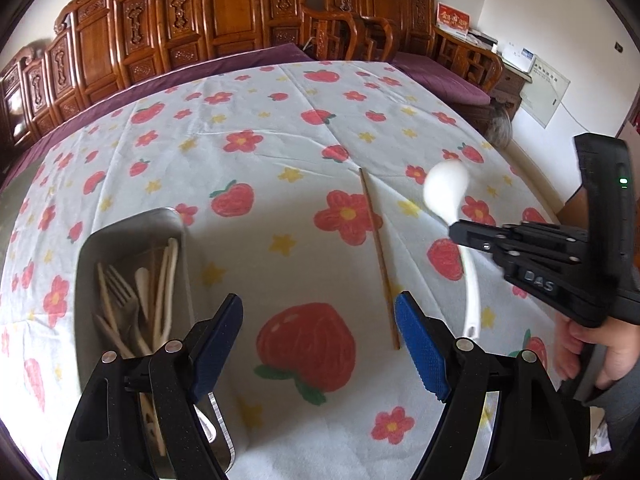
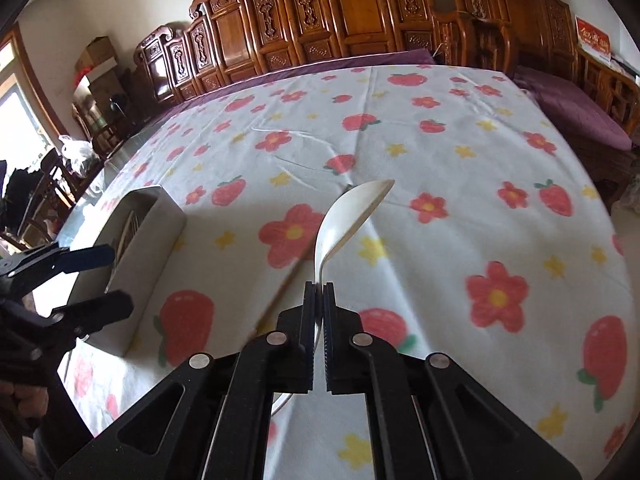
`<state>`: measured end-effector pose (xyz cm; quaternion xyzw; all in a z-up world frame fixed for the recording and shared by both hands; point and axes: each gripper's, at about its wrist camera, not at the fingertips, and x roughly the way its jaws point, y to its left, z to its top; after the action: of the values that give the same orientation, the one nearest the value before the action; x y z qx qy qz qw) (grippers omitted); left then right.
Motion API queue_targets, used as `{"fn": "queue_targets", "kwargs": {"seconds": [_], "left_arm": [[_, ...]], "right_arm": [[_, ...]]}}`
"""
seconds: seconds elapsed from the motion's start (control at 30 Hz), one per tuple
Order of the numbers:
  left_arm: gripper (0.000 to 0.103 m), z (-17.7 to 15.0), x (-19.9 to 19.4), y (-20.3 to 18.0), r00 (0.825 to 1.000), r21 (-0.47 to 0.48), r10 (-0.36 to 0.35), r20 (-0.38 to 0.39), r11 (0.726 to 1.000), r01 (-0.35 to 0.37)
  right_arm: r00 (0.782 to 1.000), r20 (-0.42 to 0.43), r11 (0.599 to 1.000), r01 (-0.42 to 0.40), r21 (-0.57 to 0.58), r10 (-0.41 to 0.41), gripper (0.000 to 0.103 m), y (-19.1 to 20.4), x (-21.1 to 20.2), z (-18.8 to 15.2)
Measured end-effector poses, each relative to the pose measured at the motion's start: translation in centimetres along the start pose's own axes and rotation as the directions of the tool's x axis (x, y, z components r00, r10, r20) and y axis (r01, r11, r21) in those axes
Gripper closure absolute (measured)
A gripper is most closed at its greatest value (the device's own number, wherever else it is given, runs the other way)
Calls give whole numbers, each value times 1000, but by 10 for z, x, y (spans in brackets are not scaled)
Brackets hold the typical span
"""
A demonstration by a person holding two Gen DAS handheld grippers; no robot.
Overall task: Organize utensils
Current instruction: 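Grasp the ladle-spoon with the right tool while the left tool grasps the wooden chopstick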
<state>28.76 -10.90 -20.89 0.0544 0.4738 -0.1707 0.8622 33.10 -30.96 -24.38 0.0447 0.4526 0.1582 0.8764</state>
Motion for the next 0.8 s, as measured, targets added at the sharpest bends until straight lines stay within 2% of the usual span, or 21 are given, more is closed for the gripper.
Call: {"fn": "queue_targets", "kwargs": {"seconds": [0.23,0.5,0.7,0.73,0.8], "left_arm": [[29,9,35,-24,999,30,-15,-31,999,16],[54,25,77,-45,997,48,-38,-64,998,41],[76,33,98,-52,996,52,-32,-80,998,36],[82,34,101,-53,996,49,-33,-86,998,37],[86,34,105,-52,996,43,-30,-86,999,33]], "right_arm": [[998,-19,999,52,2,-52,98,-30,-16,-20],[997,-25,997,74,8,-74,98,-46,-35,-38],[997,-19,997,71,4,-71,98,-45,-38,-40],[997,-19,997,72,5,-72,98,-44,-38,-40],[997,-19,997,70,10,-70,98,-43,-37,-41]]}}
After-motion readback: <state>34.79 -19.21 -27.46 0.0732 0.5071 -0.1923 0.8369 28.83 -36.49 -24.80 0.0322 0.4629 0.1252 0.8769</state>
